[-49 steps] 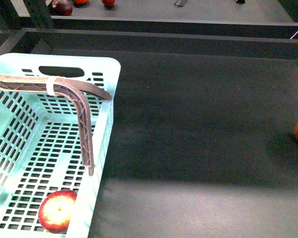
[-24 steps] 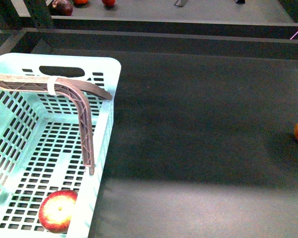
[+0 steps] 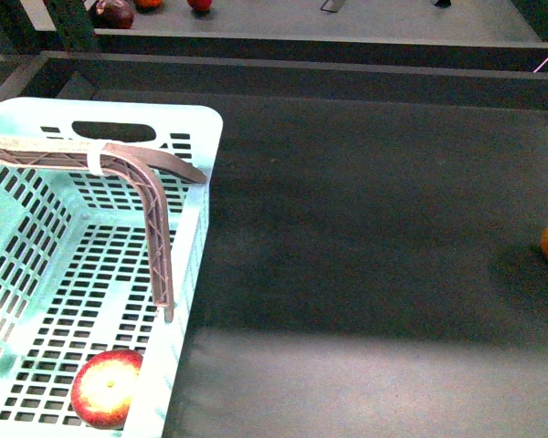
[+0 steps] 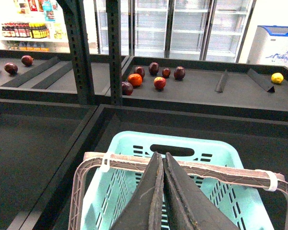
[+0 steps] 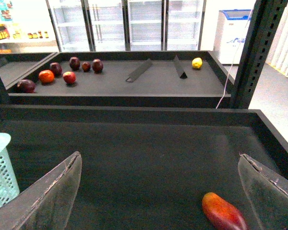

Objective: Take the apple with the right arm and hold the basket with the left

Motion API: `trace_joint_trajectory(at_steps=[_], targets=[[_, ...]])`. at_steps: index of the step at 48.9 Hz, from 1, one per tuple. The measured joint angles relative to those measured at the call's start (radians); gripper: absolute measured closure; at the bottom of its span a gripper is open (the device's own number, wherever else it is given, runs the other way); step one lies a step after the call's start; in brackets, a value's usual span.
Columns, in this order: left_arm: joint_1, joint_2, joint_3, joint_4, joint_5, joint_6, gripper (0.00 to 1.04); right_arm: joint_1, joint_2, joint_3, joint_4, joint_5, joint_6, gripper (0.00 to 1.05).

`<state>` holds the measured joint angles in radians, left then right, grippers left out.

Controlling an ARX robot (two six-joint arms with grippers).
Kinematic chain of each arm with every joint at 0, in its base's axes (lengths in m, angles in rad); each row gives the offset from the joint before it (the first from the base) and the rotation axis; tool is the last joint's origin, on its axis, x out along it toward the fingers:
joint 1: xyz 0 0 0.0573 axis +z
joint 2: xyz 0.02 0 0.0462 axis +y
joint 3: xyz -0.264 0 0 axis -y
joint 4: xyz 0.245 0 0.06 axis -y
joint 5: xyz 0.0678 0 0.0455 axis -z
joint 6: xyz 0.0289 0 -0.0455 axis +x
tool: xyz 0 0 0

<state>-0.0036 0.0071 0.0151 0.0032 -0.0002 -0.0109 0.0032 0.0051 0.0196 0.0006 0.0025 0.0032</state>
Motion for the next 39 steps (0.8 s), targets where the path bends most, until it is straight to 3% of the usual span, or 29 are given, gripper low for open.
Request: trace_joint_trajectory(at_steps=[18,39], targets=[[0.000,-0.001,0.000,-0.001,0.000,-0.001,1.01,0.000,0.000,0.000,0.000,0.000,0.000,0.09],[0.000,-0.001,0.000,-0.001,0.000,0.000,0.19,0.000,0.000,0.000,0.000,0.000,0.000,0.09]])
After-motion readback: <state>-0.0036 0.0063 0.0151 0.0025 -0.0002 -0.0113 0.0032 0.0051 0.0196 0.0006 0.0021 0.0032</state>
